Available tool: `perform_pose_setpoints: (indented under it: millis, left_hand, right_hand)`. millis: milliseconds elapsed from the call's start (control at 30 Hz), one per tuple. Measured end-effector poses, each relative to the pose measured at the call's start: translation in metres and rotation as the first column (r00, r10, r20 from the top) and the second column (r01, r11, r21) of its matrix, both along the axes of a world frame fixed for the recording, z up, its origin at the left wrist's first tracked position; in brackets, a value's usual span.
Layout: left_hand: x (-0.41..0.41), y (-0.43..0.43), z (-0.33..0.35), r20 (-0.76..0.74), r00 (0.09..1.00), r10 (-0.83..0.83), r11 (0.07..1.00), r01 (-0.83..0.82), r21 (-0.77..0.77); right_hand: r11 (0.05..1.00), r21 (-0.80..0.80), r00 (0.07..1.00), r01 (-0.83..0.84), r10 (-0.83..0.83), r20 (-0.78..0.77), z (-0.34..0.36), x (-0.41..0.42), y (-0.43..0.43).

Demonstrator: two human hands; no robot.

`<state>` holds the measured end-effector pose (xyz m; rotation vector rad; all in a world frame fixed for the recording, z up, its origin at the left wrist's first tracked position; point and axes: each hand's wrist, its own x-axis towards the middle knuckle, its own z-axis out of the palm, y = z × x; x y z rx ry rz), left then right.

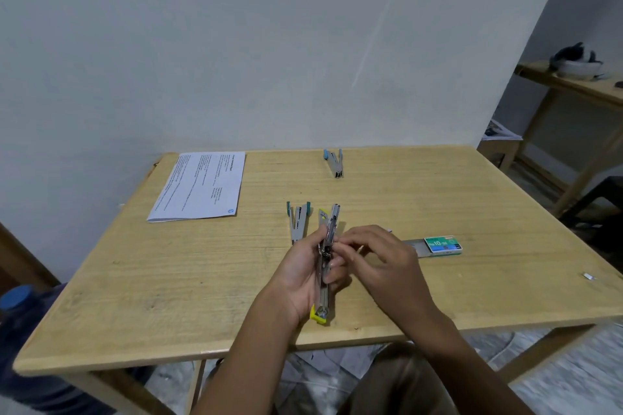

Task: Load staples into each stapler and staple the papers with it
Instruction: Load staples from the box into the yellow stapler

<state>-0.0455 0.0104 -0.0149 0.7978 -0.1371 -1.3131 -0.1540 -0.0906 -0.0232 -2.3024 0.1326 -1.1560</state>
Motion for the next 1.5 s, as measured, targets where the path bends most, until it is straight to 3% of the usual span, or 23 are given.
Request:
perform_pose_setpoints:
  millis: [167,367,633,833,933,1033,1167,1300,1400,1500]
  left_hand:
    - [0.000,0.001,0.002,0.002,1.000,-0.018,1.000,0.018,-0.019]
    - [-0.003,0.001,0.006,-0.010,0.999,0.052,0.999,-0.052,0.012]
    - [-0.005,0.002,0.007,0.060,0.998,0.035,0.998,-0.038,0.051]
    - [-0.007,0.002,0.006,0.040,0.998,0.043,0.999,-0.044,0.027]
    - [-0.007,0.003,0.005,0.032,0.999,0.022,1.000,-0.022,0.012]
    - [-0.007,0.002,0.008,-0.006,0.999,0.053,0.998,-0.053,0.019]
    - [-0.009,0.001,0.012,-0.010,0.996,0.084,0.995,-0.083,0.047]
    - [-0.006,0.000,0.010,-0.049,0.993,0.111,0.993,-0.109,0.042]
    - [-0.006,0.000,0.011,-0.010,0.991,0.132,0.990,-0.131,0.054]
    - [-0.006,0.000,0.012,-0.044,0.984,0.172,0.985,-0.172,0.013]
  right_hand:
    - [0.994,0.104,0.999,0.042,-0.045,0.025,0.001,0.011,0.000]
    - [0.969,0.190,0.975,0.160,-0.125,-0.184,-0.001,0.022,-0.002]
    - [0.975,0.195,0.966,0.109,-0.057,-0.250,-0.002,0.022,-0.004]
    - [0.983,-0.021,0.948,0.182,-0.181,-0.261,0.002,0.016,-0.001]
    - [0.980,-0.036,0.963,0.194,-0.197,-0.186,0.004,0.005,0.001]
    - [0.995,-0.017,0.979,0.096,-0.097,-0.178,0.010,-0.007,0.003]
    - [0.982,-0.122,0.914,-0.142,0.083,-0.398,0.016,-0.016,0.008]
    - [0.934,-0.225,0.863,-0.278,0.140,-0.486,0.015,-0.024,0.007]
    - [0.906,-0.269,0.881,-0.327,0.189,-0.433,0.011,-0.026,0.003]
    - [0.914,-0.242,0.926,-0.327,0.258,-0.275,0.012,-0.029,-0.005]
